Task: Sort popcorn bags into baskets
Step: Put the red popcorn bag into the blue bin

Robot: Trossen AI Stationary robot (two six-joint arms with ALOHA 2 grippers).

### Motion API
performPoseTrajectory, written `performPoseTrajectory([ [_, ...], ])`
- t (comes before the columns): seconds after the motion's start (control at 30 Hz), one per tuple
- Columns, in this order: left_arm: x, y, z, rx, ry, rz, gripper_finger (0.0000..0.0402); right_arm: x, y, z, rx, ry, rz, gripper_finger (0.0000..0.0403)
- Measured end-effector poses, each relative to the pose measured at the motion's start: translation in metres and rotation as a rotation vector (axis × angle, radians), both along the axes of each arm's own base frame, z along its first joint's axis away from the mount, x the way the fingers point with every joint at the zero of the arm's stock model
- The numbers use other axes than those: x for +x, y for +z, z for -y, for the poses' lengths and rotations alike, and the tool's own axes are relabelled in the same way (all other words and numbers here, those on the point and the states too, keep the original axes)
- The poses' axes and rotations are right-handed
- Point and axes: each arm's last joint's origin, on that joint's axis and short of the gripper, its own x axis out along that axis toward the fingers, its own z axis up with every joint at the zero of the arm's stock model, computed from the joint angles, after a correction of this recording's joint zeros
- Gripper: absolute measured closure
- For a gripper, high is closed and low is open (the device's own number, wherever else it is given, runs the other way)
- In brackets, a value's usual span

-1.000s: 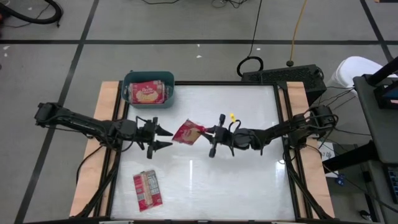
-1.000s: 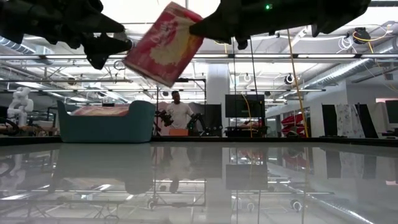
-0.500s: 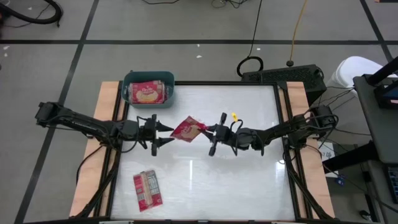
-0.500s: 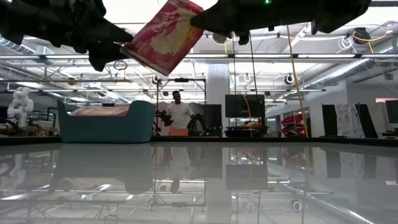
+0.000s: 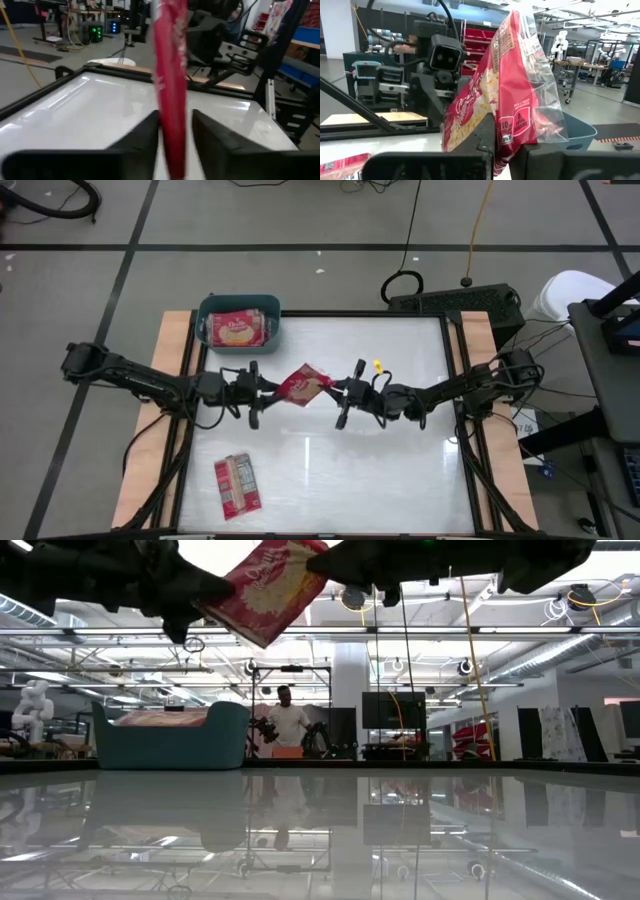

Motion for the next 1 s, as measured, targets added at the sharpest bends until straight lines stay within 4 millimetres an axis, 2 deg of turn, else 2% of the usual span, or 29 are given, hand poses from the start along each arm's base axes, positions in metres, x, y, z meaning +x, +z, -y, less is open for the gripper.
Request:
performPoseTrajectory([
  [0.1, 0.000, 0.001, -0.006, -0.001, 0.023, 0.004, 0.0360, 0.000, 0.001, 0.000, -0.009, -0.002, 0.001, 0.0391],
  [0.13, -0.001, 0.002, -0.008, -0.001, 0.026, 0.007, 0.0366, 0.000, 0.000, 0.000, -0.013, -0.002, -0.001, 0.0389],
  [0.23, -0.005, 0.007, -0.017, 0.000, 0.006, 0.026, 0.0366, 0.000, 0.001, 0.001, -0.011, -0.018, -0.003, 0.0374],
  [0.4, -0.024, 0.019, -0.032, -0.016, -0.014, 0.016, 0.0358, 0.000, -0.008, 0.001, 0.028, -0.067, -0.073, 0.0322],
  [0.53, -0.042, 0.041, -0.046, 0.007, 0.068, -0.145, 0.0362, 0.000, -0.019, 0.001, 0.076, -0.070, -0.159, 0.0281],
  [0.67, -0.059, 0.080, -0.059, 0.052, 0.175, -0.281, 0.0362, -0.002, -0.029, 0.001, 0.063, -0.064, -0.262, 0.0256],
  [0.8, -0.074, 0.114, -0.074, 0.084, 0.337, -0.412, 0.0362, -0.005, -0.035, 0.001, 0.039, -0.055, -0.306, 0.0248],
  [0.9, -0.082, 0.127, -0.085, 0.118, 0.396, -0.542, 0.0362, -0.009, -0.040, 0.002, 0.015, -0.051, -0.301, 0.0248],
  [1.0, -0.083, 0.132, -0.100, 0.135, 0.446, -0.662, 0.0362, -0.015, -0.046, 0.003, 0.011, -0.048, -0.287, 0.0248],
])
